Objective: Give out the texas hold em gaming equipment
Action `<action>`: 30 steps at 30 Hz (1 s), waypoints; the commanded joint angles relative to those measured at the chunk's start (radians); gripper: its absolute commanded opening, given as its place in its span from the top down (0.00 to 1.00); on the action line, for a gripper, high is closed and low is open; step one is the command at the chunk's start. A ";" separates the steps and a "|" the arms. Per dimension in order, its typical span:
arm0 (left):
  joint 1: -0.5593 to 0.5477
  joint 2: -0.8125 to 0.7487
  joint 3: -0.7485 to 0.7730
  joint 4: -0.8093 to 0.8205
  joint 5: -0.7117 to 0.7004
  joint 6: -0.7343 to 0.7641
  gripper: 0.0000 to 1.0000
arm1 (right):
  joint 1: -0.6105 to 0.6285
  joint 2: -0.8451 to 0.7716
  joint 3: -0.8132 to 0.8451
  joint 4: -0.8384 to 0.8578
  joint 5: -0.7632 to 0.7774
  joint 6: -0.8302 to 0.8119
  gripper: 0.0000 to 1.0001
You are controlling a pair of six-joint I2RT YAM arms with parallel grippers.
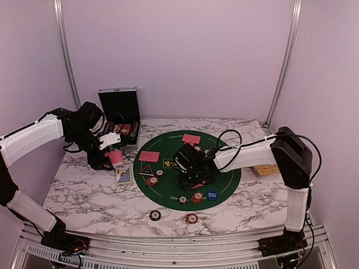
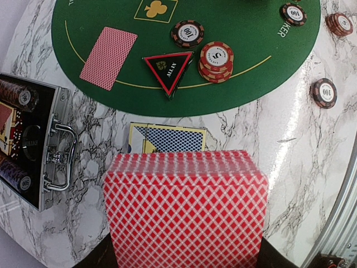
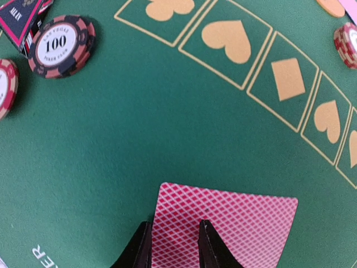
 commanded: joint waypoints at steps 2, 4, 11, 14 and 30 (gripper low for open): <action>0.005 -0.014 0.022 -0.019 0.018 0.007 1.00 | -0.007 -0.069 -0.091 -0.099 -0.025 0.011 0.72; 0.004 -0.013 0.023 -0.019 0.021 0.007 1.00 | -0.017 -0.103 -0.102 -0.099 -0.048 0.020 0.73; 0.004 -0.006 0.031 -0.025 0.030 0.001 1.00 | -0.061 -0.092 0.053 -0.104 -0.095 0.007 0.69; 0.004 -0.010 0.034 -0.027 0.028 0.002 1.00 | -0.090 -0.038 0.122 -0.092 -0.116 -0.002 0.68; 0.003 -0.009 0.034 -0.027 0.025 0.003 1.00 | -0.143 0.054 0.092 -0.004 -0.092 0.004 0.71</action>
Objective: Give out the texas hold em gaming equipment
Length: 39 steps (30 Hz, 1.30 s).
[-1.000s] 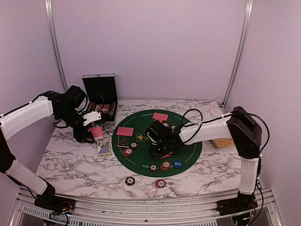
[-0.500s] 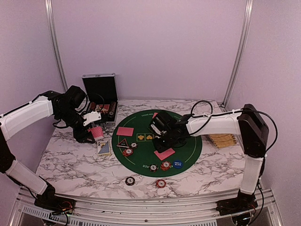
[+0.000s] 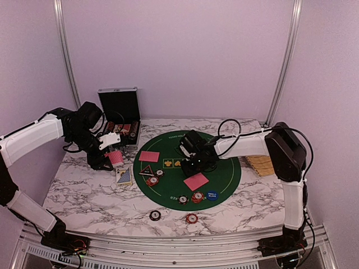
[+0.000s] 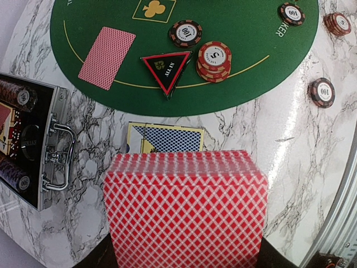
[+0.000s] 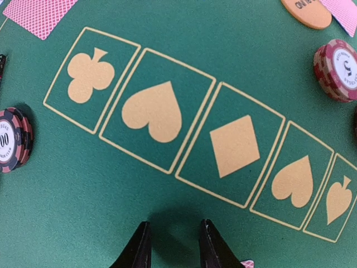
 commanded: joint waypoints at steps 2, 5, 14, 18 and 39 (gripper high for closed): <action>0.004 -0.007 0.030 -0.017 0.023 0.002 1.00 | -0.012 -0.051 -0.084 0.036 0.008 0.011 0.71; 0.004 -0.005 0.032 -0.018 0.023 0.003 1.00 | -0.018 -0.068 -0.137 0.048 0.003 0.017 0.72; 0.004 0.000 0.033 -0.018 0.023 0.001 1.00 | -0.024 -0.164 -0.287 0.082 -0.023 0.065 0.74; 0.005 0.001 0.034 -0.018 0.024 0.002 1.00 | -0.025 -0.203 -0.337 0.088 -0.033 0.081 0.75; 0.005 0.023 0.045 -0.018 0.079 -0.016 1.00 | -0.014 -0.371 -0.221 0.025 -0.138 0.119 0.59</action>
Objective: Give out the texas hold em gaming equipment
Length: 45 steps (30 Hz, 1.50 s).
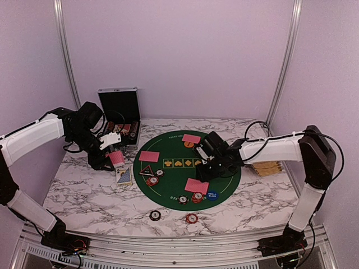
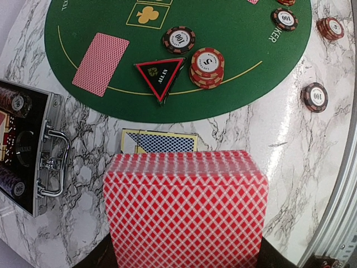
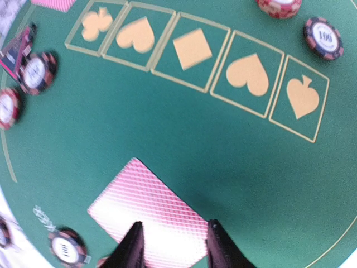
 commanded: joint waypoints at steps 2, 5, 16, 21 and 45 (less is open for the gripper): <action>0.001 0.024 0.047 -0.016 0.066 -0.017 1.00 | 0.004 -0.075 0.123 0.047 -0.174 0.087 0.46; -0.015 0.039 0.053 -0.013 0.052 -0.022 1.00 | 0.004 -0.075 0.116 0.201 -0.355 0.190 0.26; -0.088 0.055 0.052 0.029 0.033 -0.036 1.00 | 0.028 0.150 0.181 0.680 -0.784 0.587 0.13; -0.129 0.064 0.057 0.034 0.037 -0.026 1.00 | 0.044 0.209 0.208 0.795 -0.855 0.675 0.13; -0.262 0.148 0.180 0.033 0.001 -0.009 1.00 | 0.088 0.310 0.297 0.814 -0.918 0.717 0.15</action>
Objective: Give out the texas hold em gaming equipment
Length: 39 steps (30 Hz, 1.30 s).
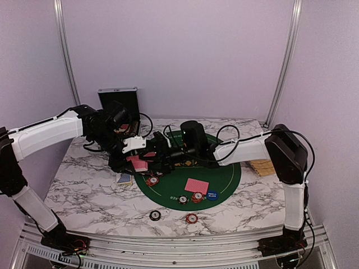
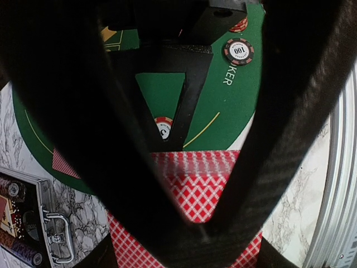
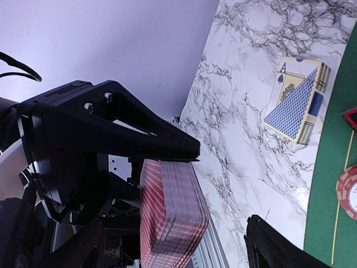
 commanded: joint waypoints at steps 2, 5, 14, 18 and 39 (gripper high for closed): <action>-0.015 0.013 0.039 0.009 0.000 0.005 1.00 | 0.020 0.046 0.066 0.000 -0.028 -0.003 0.15; -0.020 0.016 0.045 0.008 -0.003 0.004 1.00 | 0.028 0.070 0.092 -0.005 -0.038 0.000 0.15; -0.035 0.040 0.056 0.007 -0.008 0.006 1.00 | 0.030 0.120 0.145 -0.036 -0.057 -0.009 0.16; -0.041 0.047 0.055 0.007 -0.007 0.007 1.00 | 0.028 0.138 0.162 -0.057 -0.064 -0.018 0.16; -0.038 0.036 0.027 0.009 -0.016 0.009 1.00 | -0.039 0.050 0.020 -0.136 -0.035 -0.100 0.25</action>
